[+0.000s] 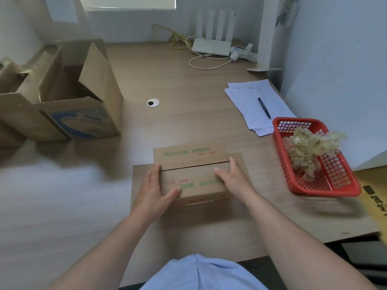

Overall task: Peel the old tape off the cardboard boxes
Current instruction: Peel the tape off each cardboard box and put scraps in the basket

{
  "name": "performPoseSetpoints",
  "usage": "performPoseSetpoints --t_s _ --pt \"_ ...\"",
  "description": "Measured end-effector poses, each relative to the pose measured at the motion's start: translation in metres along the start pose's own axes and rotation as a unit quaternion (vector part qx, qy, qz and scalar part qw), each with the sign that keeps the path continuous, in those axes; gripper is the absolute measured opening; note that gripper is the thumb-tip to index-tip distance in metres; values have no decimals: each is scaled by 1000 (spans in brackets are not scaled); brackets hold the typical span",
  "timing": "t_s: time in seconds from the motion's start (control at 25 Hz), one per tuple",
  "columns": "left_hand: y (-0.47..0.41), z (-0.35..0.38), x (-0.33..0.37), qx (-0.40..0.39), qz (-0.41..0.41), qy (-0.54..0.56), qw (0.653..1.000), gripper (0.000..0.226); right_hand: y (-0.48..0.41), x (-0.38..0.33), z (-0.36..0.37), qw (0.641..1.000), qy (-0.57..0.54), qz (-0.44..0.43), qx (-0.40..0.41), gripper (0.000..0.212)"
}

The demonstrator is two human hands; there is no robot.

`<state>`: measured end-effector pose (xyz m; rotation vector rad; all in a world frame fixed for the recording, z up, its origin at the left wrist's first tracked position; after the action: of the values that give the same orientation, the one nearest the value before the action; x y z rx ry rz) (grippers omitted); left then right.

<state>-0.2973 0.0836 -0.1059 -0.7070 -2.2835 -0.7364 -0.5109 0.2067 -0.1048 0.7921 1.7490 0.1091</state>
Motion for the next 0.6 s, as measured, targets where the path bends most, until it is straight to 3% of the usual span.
performPoseSetpoints --t_s 0.12,0.24,0.48,0.6 --pt "5 -21 -24 38 -42 95 994 104 -3 -3 24 1000 -10 -9 -15 79" --pt "6 -22 -40 2 -42 187 981 97 -6 5 30 995 -85 -2 -43 77" --pt "11 -21 -46 -28 -13 256 966 101 -19 -6 16 996 -67 -22 -53 64" --pt "10 -21 -50 -29 -14 261 965 100 -26 -18 6 997 -72 -25 -26 44"
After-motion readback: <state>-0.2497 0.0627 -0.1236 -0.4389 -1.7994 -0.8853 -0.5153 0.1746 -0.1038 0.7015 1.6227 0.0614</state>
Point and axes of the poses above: each hand's wrist, its own y-axis away from the middle knuckle, its own z-axis out of the palm, x = y × z, the point moved 9 cm from there along -y, towards the middle knuckle, and after that the axes turned 12 degrees about -x, right-handed, at the moved point
